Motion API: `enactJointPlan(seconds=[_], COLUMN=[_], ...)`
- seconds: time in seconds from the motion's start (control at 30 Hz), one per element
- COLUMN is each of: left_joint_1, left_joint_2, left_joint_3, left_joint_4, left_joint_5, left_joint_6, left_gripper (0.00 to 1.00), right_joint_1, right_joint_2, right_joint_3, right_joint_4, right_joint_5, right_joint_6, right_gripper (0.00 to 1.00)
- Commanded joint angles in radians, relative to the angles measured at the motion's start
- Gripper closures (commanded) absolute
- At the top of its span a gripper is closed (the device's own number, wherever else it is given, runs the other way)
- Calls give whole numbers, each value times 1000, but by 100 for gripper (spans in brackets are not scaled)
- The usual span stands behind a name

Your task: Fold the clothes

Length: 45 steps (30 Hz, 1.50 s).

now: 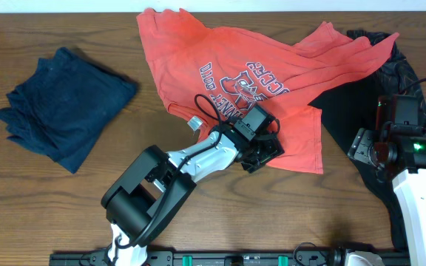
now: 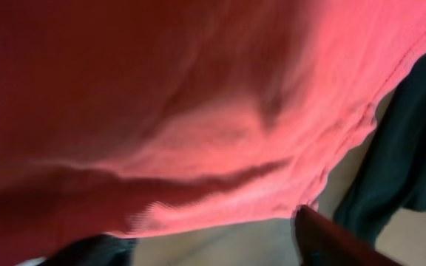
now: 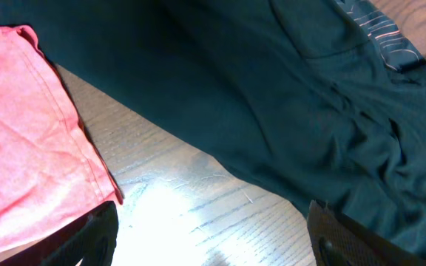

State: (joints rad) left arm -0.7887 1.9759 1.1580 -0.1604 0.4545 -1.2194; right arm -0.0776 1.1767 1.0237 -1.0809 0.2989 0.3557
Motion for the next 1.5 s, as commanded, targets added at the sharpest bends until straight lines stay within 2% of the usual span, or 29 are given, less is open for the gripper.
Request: enactJointPlan(seconds=[0.0, 0.2, 0.33, 0.4, 0.47, 0.5, 0.6, 0.63, 0.77, 0.9, 1.1, 1.17, 1.27, 1.37, 1.47], left_joint_1=[15, 60, 64, 64, 64, 64, 64, 64, 66, 95, 197, 246, 300, 370, 455], left_joint_2=[63, 63, 63, 63, 63, 63, 63, 63, 62, 26, -83, -131, -188, -272, -381], left_joint_3=[-24, -24, -24, -24, -24, -24, -25, -24, -24, -24, -25, -25, -33, -64, -104], left_joint_4=[-18, -21, -21, -17, -16, -17, -17, -17, -28, -247, -641, -787, -911, -977, -1011], left_joint_5=[-180, -237, -291, -295, -299, -304, -310, -310, -309, -310, -327, -389, -497, -571, -621], left_joint_6=[-39, -39, -40, -40, -39, -39, -35, -35, 24, 85, 319, 378, 413, 442, 453], left_gripper=[38, 59, 59, 51, 51, 57, 90, 94, 94, 94, 94, 94, 94, 94, 94], right_joint_1=[-9, -9, -9, -9, -9, -9, -9, -9, -9, -9, -9, -9, -9, -9, -9], right_joint_2=[-7, -7, -7, -7, -7, -7, -7, -7, -7, -7, -7, -6, -4, 10, 47], right_joint_3=[4, 4, 4, 4, 4, 4, 4, 4, 4, 4, 4, 4, 3, 1, -4], right_joint_4=[-1, -4, -5, -5, -5, -5, -5, -6, -11, -15, -19, -20, -20, -25, -34], right_joint_5=[-5, -19, -20, -20, -24, -28, -42, -42, -42, -41, -50, -76, -122, -174, -211], right_joint_6=[-5, -14, -14, -14, -14, -16, -17, -17, -17, -24, -24, -24, -31, -68, -73], right_gripper=[20, 20, 20, 20, 20, 20, 20, 20, 20, 20, 18, 18, 20, 32, 55])
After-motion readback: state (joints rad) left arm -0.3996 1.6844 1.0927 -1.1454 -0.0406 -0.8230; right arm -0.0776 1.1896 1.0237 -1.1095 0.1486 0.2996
